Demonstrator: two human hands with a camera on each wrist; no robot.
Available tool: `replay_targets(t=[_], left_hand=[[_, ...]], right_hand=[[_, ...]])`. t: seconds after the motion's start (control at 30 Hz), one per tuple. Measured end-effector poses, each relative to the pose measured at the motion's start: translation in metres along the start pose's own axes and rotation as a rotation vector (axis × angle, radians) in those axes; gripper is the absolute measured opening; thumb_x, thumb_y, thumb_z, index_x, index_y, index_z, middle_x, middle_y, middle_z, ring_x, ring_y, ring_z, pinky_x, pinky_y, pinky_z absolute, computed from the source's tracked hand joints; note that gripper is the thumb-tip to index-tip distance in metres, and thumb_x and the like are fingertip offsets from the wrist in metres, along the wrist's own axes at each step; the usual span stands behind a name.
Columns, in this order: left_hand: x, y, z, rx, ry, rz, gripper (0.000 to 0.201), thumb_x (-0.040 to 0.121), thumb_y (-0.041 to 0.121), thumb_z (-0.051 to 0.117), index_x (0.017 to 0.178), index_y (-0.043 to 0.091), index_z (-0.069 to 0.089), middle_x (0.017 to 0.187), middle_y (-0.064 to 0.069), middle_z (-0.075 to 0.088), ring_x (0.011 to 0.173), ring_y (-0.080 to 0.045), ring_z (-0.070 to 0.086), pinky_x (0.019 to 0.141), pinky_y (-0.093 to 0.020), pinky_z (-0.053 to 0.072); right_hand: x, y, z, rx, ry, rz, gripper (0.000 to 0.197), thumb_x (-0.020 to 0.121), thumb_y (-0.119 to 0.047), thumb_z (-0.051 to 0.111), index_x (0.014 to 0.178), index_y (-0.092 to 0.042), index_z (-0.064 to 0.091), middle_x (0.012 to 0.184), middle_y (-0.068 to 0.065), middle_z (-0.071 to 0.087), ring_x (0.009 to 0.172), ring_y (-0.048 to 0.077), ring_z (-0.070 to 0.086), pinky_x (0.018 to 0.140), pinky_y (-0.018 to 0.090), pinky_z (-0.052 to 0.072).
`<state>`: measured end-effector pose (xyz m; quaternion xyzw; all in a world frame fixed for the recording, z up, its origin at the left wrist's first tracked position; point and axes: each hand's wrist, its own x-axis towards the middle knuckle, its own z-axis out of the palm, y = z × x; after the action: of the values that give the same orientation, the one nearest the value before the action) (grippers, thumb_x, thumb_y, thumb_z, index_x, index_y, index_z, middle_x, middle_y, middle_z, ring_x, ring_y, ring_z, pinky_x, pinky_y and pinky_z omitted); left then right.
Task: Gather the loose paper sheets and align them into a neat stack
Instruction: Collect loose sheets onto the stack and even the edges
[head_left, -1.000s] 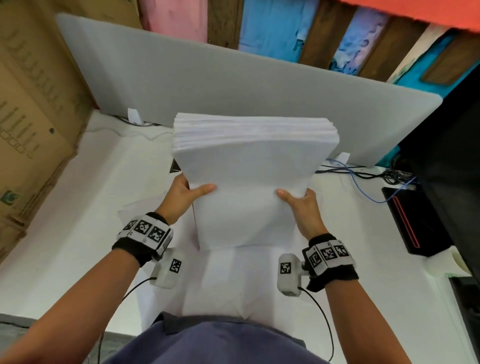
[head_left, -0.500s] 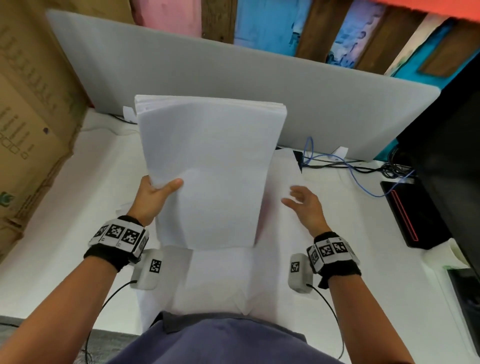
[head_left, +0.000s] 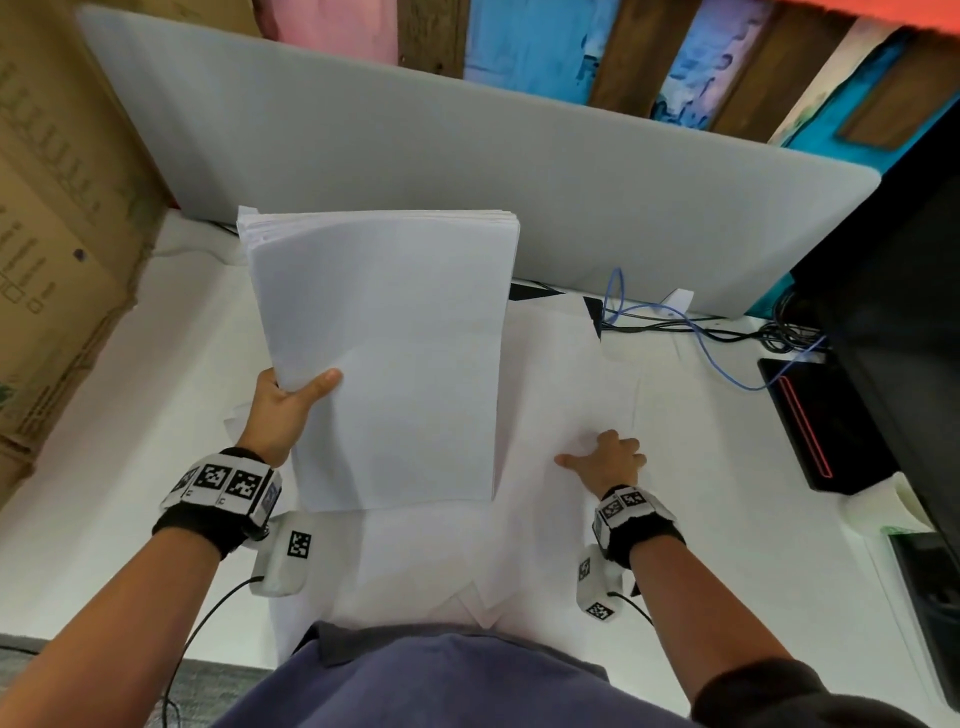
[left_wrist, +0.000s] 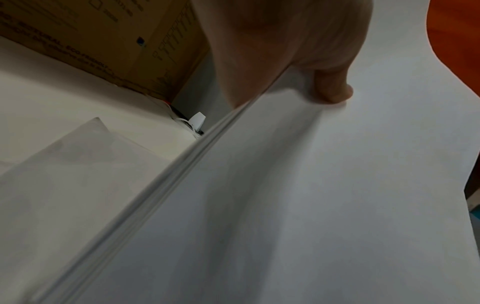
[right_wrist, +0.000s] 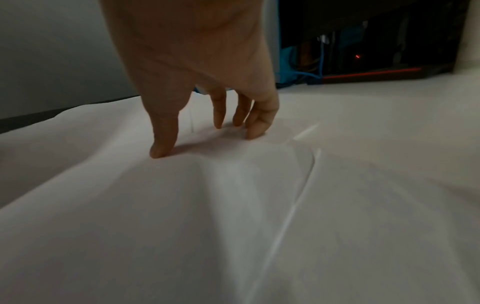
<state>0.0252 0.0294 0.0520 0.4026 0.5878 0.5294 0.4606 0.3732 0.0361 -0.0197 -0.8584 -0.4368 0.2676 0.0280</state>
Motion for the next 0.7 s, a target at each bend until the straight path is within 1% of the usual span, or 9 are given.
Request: replay_targets(t=[0.1,0.17,0.23,0.3,0.4,0.47,0.57,0.63,0.7], left_hand=[[0.000,0.002,0.003,0.009,0.010,0.010,0.022,0.086,0.005,0.061,0.092,0.027,0.058,0.091,0.009,0.062,0.069,0.010,0.063,0.063,-0.010,0.047],[0.000,0.003,0.004,0.012,0.021,0.011,0.020,0.086,0.006,0.061,0.094,0.024,0.059,0.091,0.009,0.062,0.070,0.009,0.063,0.066,-0.012,0.046],[0.000,0.004,0.005,0.009,0.032,0.013,0.019,0.086,0.006,0.060,0.102,0.017,0.058,0.090,0.010,0.061,0.073,0.005,0.062,0.068,-0.013,0.044],[-0.002,0.005,0.005,0.007,0.047,0.010,0.021,0.087,0.007,0.060,0.106,0.015,0.057,0.090,0.010,0.060,0.079,0.001,0.058,0.066,-0.011,0.043],[-0.002,0.006,0.002,0.004,0.040,0.001,0.018,0.086,0.006,0.061,0.094,0.022,0.059,0.090,0.008,0.062,0.081,-0.002,0.059,0.067,-0.014,0.045],[0.000,0.004,0.000,0.012,0.031,-0.006,0.018,0.086,0.007,0.061,0.095,0.022,0.060,0.091,0.006,0.063,0.082,-0.005,0.060,0.069,-0.017,0.045],[0.002,0.002,-0.001,0.018,0.030,-0.014,0.023,0.086,0.008,0.062,0.108,0.011,0.058,0.093,0.005,0.063,0.084,-0.006,0.060,0.069,-0.017,0.046],[0.003,0.002,-0.003,0.022,0.036,-0.019,0.029,0.085,0.009,0.062,0.114,0.007,0.057,0.095,0.004,0.063,0.086,-0.008,0.061,0.070,-0.017,0.047],[0.003,0.001,-0.006,0.013,0.051,-0.028,0.036,0.085,0.009,0.062,0.119,0.002,0.055,0.101,-0.002,0.064,0.091,-0.016,0.061,0.077,-0.024,0.047]], right_hand=[[-0.004,-0.004,0.004,0.037,-0.105,-0.058,0.088,0.072,-0.043,0.076,0.135,-0.003,0.029,0.133,0.019,0.044,0.121,0.035,0.047,0.095,0.041,0.045],[-0.006,-0.007,0.007,0.069,-0.140,-0.070,0.087,0.073,-0.041,0.076,0.135,-0.002,0.029,0.133,0.018,0.048,0.122,0.032,0.049,0.096,0.038,0.045],[-0.008,-0.011,0.007,0.110,-0.168,-0.069,0.081,0.076,-0.037,0.074,0.135,0.001,0.034,0.135,0.017,0.048,0.124,0.031,0.046,0.098,0.036,0.042],[-0.007,-0.016,0.006,0.155,-0.178,-0.047,0.075,0.078,-0.033,0.074,0.134,0.002,0.039,0.134,0.017,0.050,0.123,0.031,0.048,0.097,0.035,0.041],[-0.004,-0.023,0.004,0.264,-0.199,-0.058,0.062,0.077,-0.028,0.076,0.124,0.002,0.050,0.126,0.015,0.057,0.116,0.031,0.053,0.091,0.031,0.045],[-0.002,-0.027,0.005,0.316,-0.250,-0.056,0.063,0.077,-0.023,0.076,0.126,0.004,0.048,0.128,0.014,0.055,0.118,0.030,0.051,0.095,0.029,0.043],[-0.003,-0.027,0.004,0.338,-0.315,-0.062,0.071,0.079,-0.020,0.074,0.135,0.005,0.036,0.137,0.017,0.046,0.125,0.031,0.045,0.105,0.036,0.038],[0.000,-0.021,-0.003,0.368,-0.236,-0.067,0.067,0.082,-0.018,0.071,0.135,0.006,0.037,0.136,0.016,0.046,0.126,0.032,0.045,0.103,0.034,0.038],[0.005,-0.010,-0.016,0.433,-0.096,-0.065,0.049,0.083,-0.014,0.069,0.123,0.007,0.051,0.126,0.021,0.055,0.115,0.034,0.053,0.091,0.032,0.043]])
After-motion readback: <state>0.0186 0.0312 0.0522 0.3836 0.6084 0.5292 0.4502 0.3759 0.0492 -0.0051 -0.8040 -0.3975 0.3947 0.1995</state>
